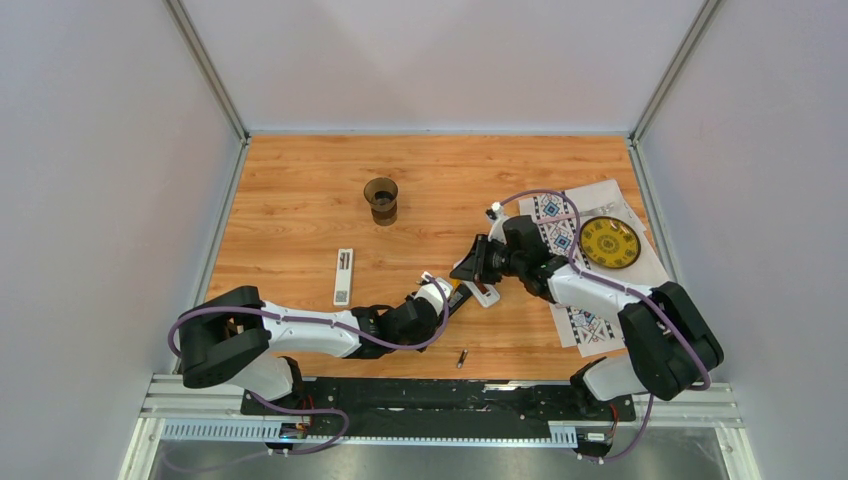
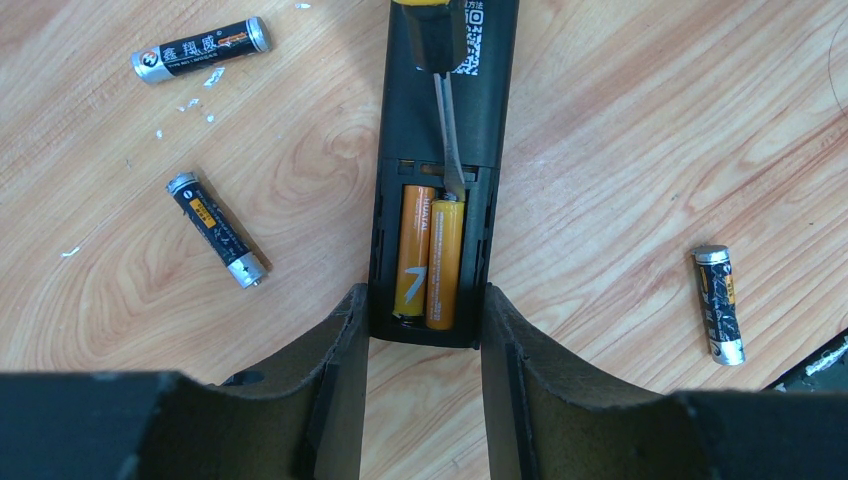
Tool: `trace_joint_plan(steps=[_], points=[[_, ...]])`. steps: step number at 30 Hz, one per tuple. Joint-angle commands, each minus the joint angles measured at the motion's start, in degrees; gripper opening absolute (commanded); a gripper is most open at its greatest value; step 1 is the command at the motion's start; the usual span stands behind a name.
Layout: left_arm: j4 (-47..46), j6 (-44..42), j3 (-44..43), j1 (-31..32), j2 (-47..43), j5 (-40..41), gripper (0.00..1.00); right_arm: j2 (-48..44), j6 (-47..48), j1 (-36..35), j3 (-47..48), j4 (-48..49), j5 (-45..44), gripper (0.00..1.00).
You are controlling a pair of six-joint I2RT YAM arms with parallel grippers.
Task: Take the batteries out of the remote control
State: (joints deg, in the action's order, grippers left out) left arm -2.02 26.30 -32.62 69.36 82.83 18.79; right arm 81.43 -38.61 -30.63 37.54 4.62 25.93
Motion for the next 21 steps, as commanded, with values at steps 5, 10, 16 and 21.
trace_joint_plan(steps=[5,10,16,21], points=[[2.5,1.7,0.9,0.2,2.4,-2.0,0.00,-0.3,-3.1,-4.2,-0.4,4.0,2.3,0.00],[2.3,1.8,1.0,0.2,2.7,-2.0,0.00,-2.0,-4.5,-5.8,-0.5,3.8,2.5,0.00],[2.2,2.0,1.2,0.2,2.6,-1.5,0.00,-3.4,-6.9,-6.6,-0.5,4.1,4.0,0.00],[2.3,2.6,1.9,0.2,1.5,-0.9,0.00,-4.8,-7.2,-6.7,-0.1,2.6,5.4,0.00]])
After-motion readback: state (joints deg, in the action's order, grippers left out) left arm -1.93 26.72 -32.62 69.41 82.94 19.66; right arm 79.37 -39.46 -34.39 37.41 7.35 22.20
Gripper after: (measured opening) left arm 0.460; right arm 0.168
